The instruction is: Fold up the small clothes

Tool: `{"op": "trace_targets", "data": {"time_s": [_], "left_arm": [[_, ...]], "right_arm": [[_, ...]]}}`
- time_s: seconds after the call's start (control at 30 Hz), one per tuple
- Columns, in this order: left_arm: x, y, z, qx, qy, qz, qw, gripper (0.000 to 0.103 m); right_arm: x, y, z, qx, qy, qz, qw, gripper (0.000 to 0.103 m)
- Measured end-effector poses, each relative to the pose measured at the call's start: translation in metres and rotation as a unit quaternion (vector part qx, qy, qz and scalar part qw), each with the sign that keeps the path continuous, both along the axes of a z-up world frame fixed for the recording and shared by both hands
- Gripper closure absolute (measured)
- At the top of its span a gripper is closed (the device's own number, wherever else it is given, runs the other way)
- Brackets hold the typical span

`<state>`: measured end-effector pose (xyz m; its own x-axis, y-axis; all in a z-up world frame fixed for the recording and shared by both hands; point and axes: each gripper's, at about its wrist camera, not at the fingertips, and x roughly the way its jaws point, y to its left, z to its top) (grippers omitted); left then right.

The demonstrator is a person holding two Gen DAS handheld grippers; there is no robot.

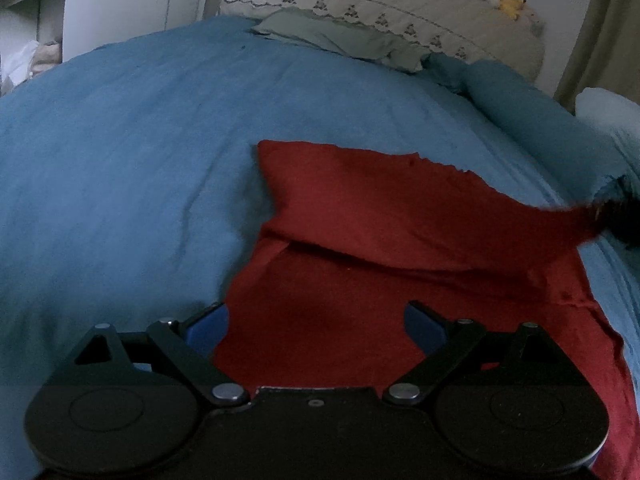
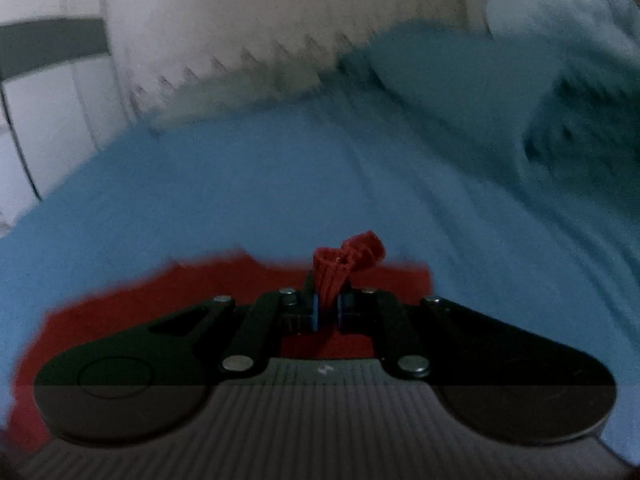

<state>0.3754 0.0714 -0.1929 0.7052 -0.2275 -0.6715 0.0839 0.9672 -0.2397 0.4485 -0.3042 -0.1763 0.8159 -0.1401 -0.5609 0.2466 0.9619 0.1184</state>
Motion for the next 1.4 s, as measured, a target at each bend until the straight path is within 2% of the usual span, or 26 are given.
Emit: {"op": "trace_targets", "data": {"time_s": [0.1, 0.23, 0.27, 0.3, 0.37, 0.4, 0.5, 0.6, 0.7, 0.8, 0.9, 1.0, 1.1, 1.2, 1.27, 1.33, 1.4], "left_arm": [[0.0, -0.001, -0.001, 0.01, 0.001, 0.003, 0.9999, 0.007], [0.0, 0.003, -0.003, 0.01, 0.004, 0.007, 0.9999, 0.007], [-0.001, 0.003, -0.003, 0.009, 0.004, 0.008, 0.9999, 0.007], [-0.001, 0.004, -0.003, 0.01, 0.003, 0.008, 0.9999, 0.007], [0.0, 0.002, -0.002, 0.012, 0.002, 0.007, 0.9999, 0.007], [-0.001, 0.0, -0.002, 0.013, 0.002, 0.005, 0.9999, 0.007], [0.0, -0.003, -0.004, 0.022, 0.002, -0.001, 0.9998, 0.007], [-0.003, -0.007, -0.005, 0.03, -0.001, -0.006, 0.9995, 0.007], [-0.005, -0.009, -0.007, 0.037, -0.003, -0.009, 0.9993, 0.007], [-0.005, -0.011, -0.009, 0.04, -0.002, -0.005, 0.9992, 0.007], [-0.011, -0.012, 0.004, 0.035, -0.008, -0.01, 0.9993, 0.007], [-0.031, -0.014, 0.028, 0.043, -0.016, 0.003, 0.9989, 0.007], [-0.064, -0.011, 0.061, 0.025, -0.02, 0.015, 0.9994, 0.006], [-0.098, -0.01, 0.101, 0.02, -0.031, 0.018, 0.9992, 0.005], [-0.121, -0.009, 0.127, 0.027, -0.043, 0.027, 0.9984, 0.0], [-0.142, -0.008, 0.15, 0.036, -0.053, 0.035, 0.9974, 0.0], [-0.168, -0.004, 0.166, 0.033, -0.061, 0.028, 0.9972, 0.0]], "right_arm": [[-0.003, -0.01, -0.035, 0.003, 0.034, -0.01, 0.999, 0.08], [-0.009, -0.02, -0.051, 0.015, 0.035, -0.027, 0.999, 0.073], [-0.017, -0.024, -0.052, 0.011, 0.036, -0.031, 0.999, 0.061], [-0.021, -0.024, -0.05, 0.002, 0.035, -0.037, 0.999, 0.055], [-0.032, -0.018, -0.041, -0.03, 0.012, -0.04, 0.999, 0.031], [-0.035, -0.017, -0.039, -0.041, -0.005, -0.036, 0.999, 0.027], [-0.045, -0.004, -0.034, -0.052, -0.037, 0.011, 0.998, 0.026], [-0.037, 0.007, -0.047, -0.051, -0.018, 0.048, 0.997, 0.028], [-0.023, 0.002, -0.068, -0.024, 0.027, 0.044, 0.998, 0.028], [-0.025, -0.002, -0.072, -0.01, 0.021, 0.04, 0.999, 0.028], [-0.036, -0.002, -0.051, -0.002, 0.005, 0.054, 0.999, 0.027], [-0.065, -0.005, -0.007, -0.006, -0.043, 0.054, 0.998, 0.026], [-0.107, -0.01, 0.04, -0.008, -0.076, 0.065, 0.995, 0.022], [-0.163, -0.016, 0.084, -0.015, -0.101, 0.068, 0.992, 0.001], [-0.203, -0.02, 0.109, -0.014, -0.125, 0.06, 0.99, 0.0], [-0.244, -0.024, 0.132, -0.004, -0.146, 0.057, 0.988, 0.0], [-0.282, -0.027, 0.142, 0.0, -0.14, 0.064, 0.988, 0.0]]}}
